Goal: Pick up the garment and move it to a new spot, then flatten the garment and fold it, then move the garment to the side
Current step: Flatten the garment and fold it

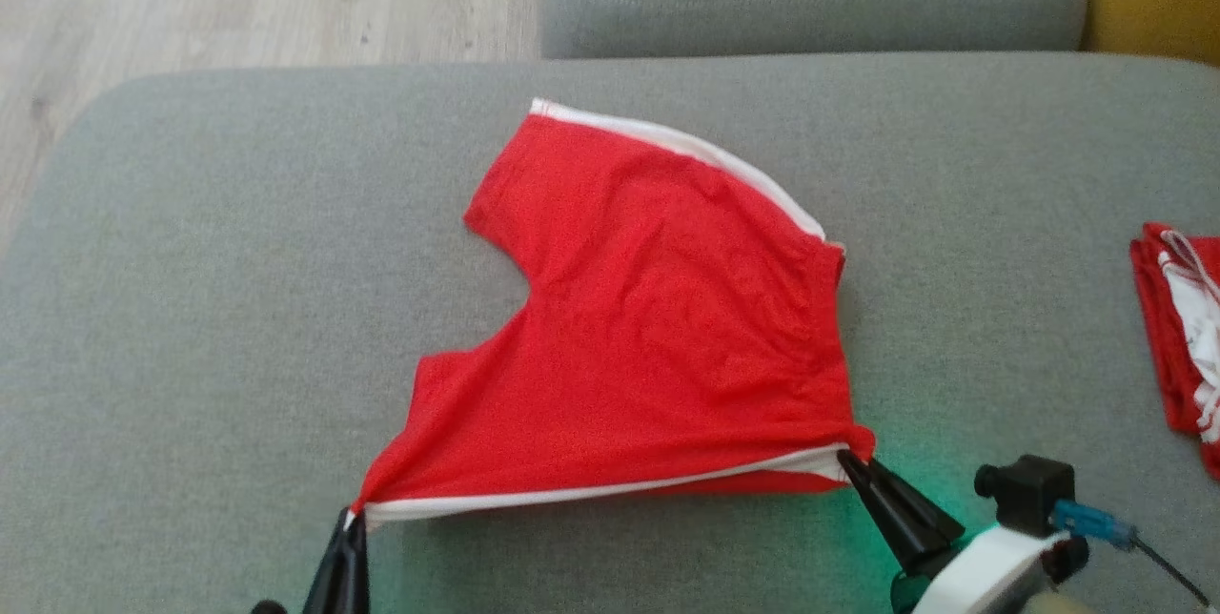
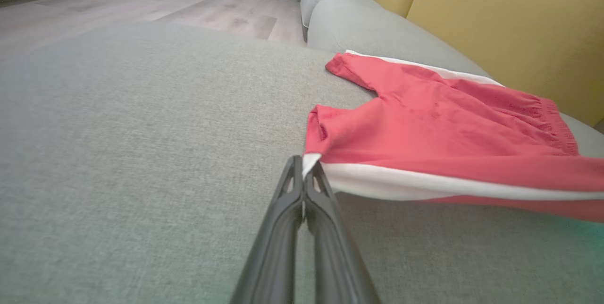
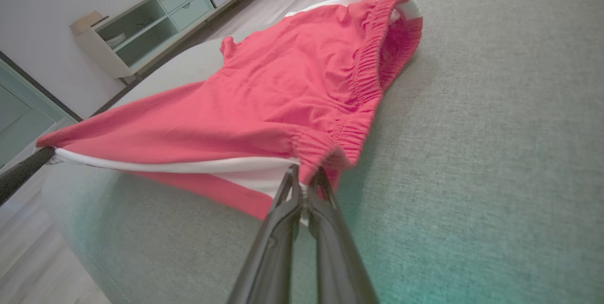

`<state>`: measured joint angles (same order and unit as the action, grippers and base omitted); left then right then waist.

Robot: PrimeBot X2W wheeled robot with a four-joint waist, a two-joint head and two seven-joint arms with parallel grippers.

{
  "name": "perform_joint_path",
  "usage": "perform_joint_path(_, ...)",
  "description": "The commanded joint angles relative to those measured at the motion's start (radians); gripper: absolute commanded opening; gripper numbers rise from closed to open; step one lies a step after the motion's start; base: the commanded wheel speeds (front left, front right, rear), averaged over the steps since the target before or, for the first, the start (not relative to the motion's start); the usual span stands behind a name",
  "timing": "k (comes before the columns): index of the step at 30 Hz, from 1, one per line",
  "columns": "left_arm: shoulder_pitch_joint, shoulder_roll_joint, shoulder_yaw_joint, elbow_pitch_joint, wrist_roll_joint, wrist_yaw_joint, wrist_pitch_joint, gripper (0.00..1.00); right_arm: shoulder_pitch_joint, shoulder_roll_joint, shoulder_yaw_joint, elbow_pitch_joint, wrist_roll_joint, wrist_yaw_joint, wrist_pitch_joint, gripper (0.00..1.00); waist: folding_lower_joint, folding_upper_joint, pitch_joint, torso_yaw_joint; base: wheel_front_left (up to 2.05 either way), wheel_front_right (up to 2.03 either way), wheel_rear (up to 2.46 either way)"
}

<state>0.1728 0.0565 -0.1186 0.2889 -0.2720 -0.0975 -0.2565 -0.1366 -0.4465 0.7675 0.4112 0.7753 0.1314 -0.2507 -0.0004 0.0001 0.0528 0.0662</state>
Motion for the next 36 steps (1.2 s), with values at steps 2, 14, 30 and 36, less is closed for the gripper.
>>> perform_joint_path(2, -0.02, -0.002, 0.07, -0.053, 0.005, -0.005, -0.005, 0.0, 0.012, -0.042, -0.003, -0.058, 0.035, -0.001, -0.006, 0.0, 0.0004, -0.0001, -0.024, 0.002, 0.0, 0.0, 0.0)
perform_joint_path(14, -0.551, 0.127, -0.072, 0.05, 0.018, -0.032, 0.047, 0.0, -0.174, 0.005, -0.096, -0.157, 0.186, -0.001, 0.12, 0.0, 0.0004, -0.0001, 0.149, -0.06, 0.0, 0.0, 0.0)
perform_joint_path(30, -1.133, 0.32, -0.361, 0.35, -0.204, -0.033, 0.155, 0.0, -0.447, 0.123, -0.118, -0.112, 0.312, -0.001, 0.18, 0.0, 0.0004, -0.0001, 0.403, -0.184, 0.0, 0.0, 0.0)
perform_joint_path(36, -1.236, 0.347, -0.411, 0.472, -0.216, -0.033, 0.134, 0.0, -0.5, 0.148, -0.093, -0.09, 0.335, -0.001, 0.143, 0.0, 0.0004, -0.0001, 0.452, -0.218, 0.0, 0.0, 0.0)
